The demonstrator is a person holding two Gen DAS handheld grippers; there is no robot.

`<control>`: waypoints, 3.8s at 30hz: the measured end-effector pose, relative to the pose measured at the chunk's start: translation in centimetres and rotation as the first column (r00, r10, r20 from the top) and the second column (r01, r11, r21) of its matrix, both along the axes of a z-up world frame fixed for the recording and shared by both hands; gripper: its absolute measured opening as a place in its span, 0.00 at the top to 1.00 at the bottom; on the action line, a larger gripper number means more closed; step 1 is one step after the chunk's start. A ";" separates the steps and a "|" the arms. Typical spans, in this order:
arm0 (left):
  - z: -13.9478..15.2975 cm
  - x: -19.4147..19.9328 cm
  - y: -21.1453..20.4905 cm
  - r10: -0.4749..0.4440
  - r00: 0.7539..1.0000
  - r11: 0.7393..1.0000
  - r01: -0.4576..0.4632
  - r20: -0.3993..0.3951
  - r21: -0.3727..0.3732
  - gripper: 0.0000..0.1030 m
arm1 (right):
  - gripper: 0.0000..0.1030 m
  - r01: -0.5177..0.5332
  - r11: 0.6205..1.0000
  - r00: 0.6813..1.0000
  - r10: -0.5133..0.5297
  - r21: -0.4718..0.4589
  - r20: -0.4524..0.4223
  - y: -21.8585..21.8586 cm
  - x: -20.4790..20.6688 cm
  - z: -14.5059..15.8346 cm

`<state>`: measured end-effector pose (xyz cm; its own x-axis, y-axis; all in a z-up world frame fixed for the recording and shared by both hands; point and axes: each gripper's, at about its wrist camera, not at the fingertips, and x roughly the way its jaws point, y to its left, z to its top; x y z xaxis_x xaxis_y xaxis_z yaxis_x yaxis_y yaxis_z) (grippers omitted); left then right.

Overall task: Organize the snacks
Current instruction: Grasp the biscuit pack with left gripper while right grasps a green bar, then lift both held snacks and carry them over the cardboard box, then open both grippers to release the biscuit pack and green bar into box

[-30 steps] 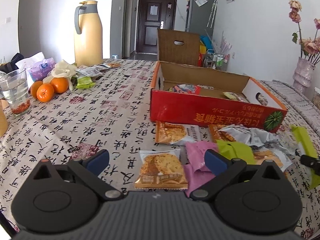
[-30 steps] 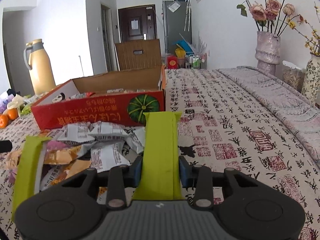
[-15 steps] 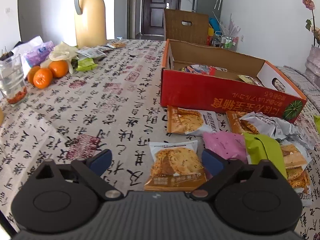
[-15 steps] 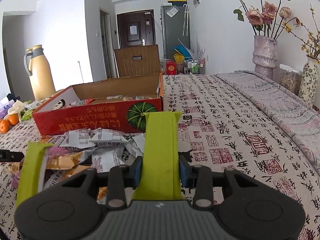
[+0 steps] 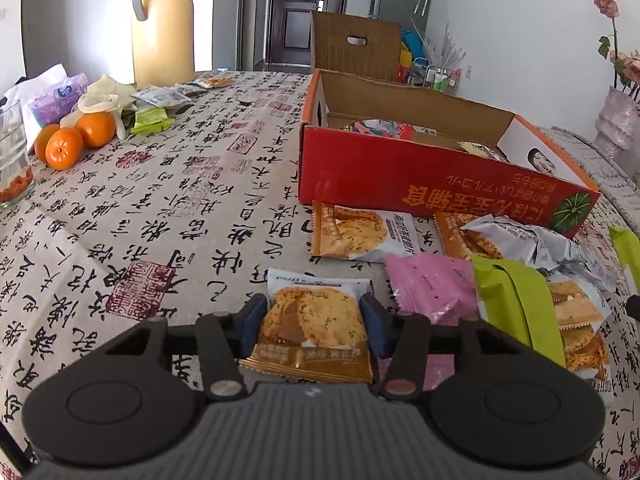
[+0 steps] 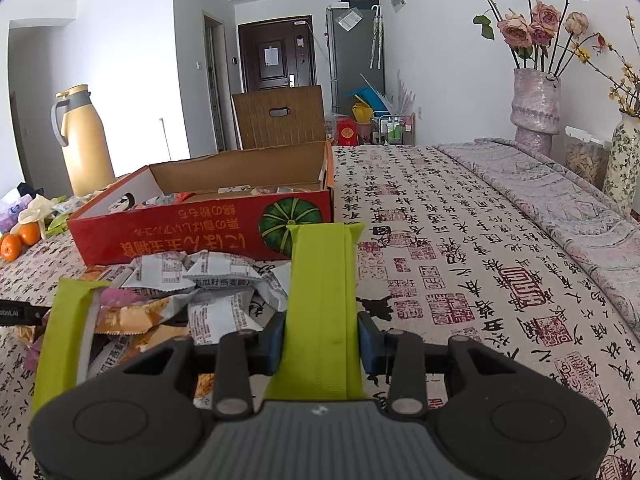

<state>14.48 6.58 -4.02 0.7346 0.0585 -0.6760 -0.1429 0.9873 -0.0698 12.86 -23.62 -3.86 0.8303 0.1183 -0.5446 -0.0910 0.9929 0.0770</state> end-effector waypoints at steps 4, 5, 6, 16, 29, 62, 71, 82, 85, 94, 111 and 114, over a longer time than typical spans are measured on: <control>0.2 -0.2 0.0 -0.001 1.000 1.000 0.001 0.008 0.005 0.51 | 0.65 -0.005 1.000 1.000 0.005 0.000 0.004 0.0 -0.1 0.1; 0.3 -0.3 0.0 -0.001 1.000 1.000 0.001 0.011 0.006 0.51 | 0.65 -0.006 1.000 1.000 0.006 0.000 0.005 0.0 -0.2 0.2; 0.4 -0.4 0.0 0.000 1.000 1.000 0.000 0.017 0.006 0.51 | 0.65 -0.006 1.000 1.000 0.006 0.000 0.007 0.0 -0.2 0.2; 2.4 -0.9 -0.3 -0.008 0.996 1.000 0.007 0.088 0.012 0.51 | 0.65 -0.017 1.000 0.999 0.017 -0.001 0.033 0.4 -0.4 1.1; 6.3 0.5 -2.2 -0.061 0.977 0.998 0.056 0.203 0.029 0.51 | 0.65 -0.073 0.997 0.991 0.073 -0.001 0.112 2.5 1.0 3.6; 8.6 14.6 -4.1 -0.049 0.963 0.995 0.025 0.267 0.093 0.51 | 0.65 -0.104 0.995 0.978 0.101 0.008 0.181 6.6 17.5 6.1; 4.7 16.8 -3.2 -0.068 0.982 0.995 0.055 0.175 0.080 0.51 | 0.65 -0.105 0.994 0.990 0.103 0.021 0.094 6.2 19.4 3.0; 4.8 15.9 -3.3 -0.045 0.977 0.996 0.028 0.208 0.083 0.12 | 0.52 -0.108 0.993 0.992 0.104 0.045 0.066 5.7 19.2 2.5; 5.1 15.5 -3.4 -0.039 0.973 0.996 0.020 0.225 0.085 0.00 | 0.20 -0.098 0.994 0.992 0.093 0.056 0.087 5.4 18.7 2.8; 5.4 15.5 -3.0 -0.026 0.974 0.998 0.010 0.227 0.068 0.00 | 0.00 -0.079 0.994 0.992 0.071 0.077 0.104 4.9 18.6 3.1; 8.1 13.7 -3.4 -0.010 0.966 0.997 -0.011 0.260 0.080 0.00 | 0.00 -0.064 0.996 0.982 0.052 0.060 0.180 4.7 16.2 6.4; 8.5 12.9 -3.4 -0.008 0.965 0.997 -0.013 0.261 0.079 0.00 | 0.00 -0.069 0.996 0.980 0.057 0.058 0.189 4.6 15.3 7.0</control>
<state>27.38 3.15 4.46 0.8846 0.1063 -0.4540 -0.1328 0.9908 -0.0268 28.20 -18.98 3.15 0.9064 0.2033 -0.3703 -0.1720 0.9782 0.1162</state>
